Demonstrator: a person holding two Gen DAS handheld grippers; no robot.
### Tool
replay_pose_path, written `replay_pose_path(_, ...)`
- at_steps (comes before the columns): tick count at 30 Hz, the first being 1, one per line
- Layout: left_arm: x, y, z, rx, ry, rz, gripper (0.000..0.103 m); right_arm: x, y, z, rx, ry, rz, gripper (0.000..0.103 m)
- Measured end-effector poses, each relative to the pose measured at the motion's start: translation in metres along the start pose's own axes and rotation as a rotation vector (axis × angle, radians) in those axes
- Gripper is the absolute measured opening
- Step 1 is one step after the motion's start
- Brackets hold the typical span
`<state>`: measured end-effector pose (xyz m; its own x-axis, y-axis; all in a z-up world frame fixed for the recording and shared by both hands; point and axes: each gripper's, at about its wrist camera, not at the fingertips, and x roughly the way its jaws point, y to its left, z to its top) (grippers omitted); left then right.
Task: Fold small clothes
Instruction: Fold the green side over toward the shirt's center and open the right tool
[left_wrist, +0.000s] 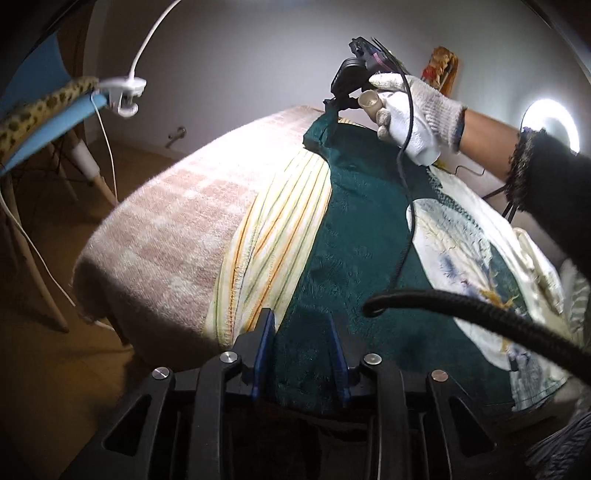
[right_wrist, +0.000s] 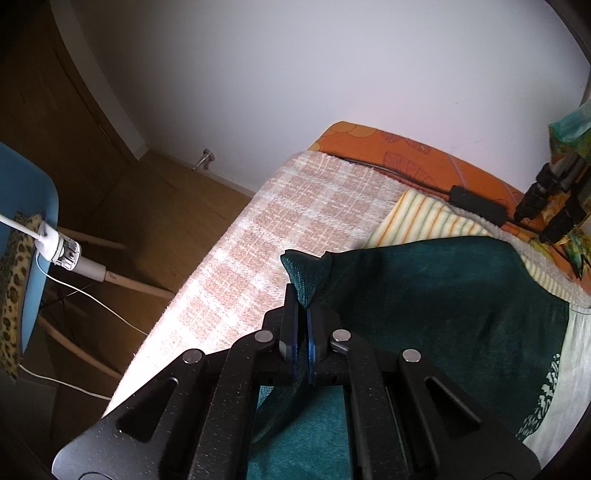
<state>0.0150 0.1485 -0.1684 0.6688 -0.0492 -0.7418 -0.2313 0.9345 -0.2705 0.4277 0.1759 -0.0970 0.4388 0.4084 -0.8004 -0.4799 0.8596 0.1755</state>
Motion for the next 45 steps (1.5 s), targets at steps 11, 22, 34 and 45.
replay_pose_path(11,-0.016,-0.022,0.004,0.061,-0.058,-0.075,0.0,-0.019,-0.023,-0.002,0.02,-0.028,0.058,0.004)
replay_pose_path(22,-0.036,-0.094,0.01,0.18,-0.089,-0.259,0.0,-0.077,-0.085,-0.019,0.078,-0.138,0.12,0.004)
replay_pose_path(34,-0.011,-0.172,-0.009,0.352,0.019,-0.329,0.0,-0.09,-0.206,-0.075,0.264,-0.138,0.053,0.004)
replay_pose_path(45,0.0,-0.192,-0.021,0.417,0.109,-0.385,0.015,-0.09,-0.261,-0.104,0.347,-0.117,-0.055,0.01)
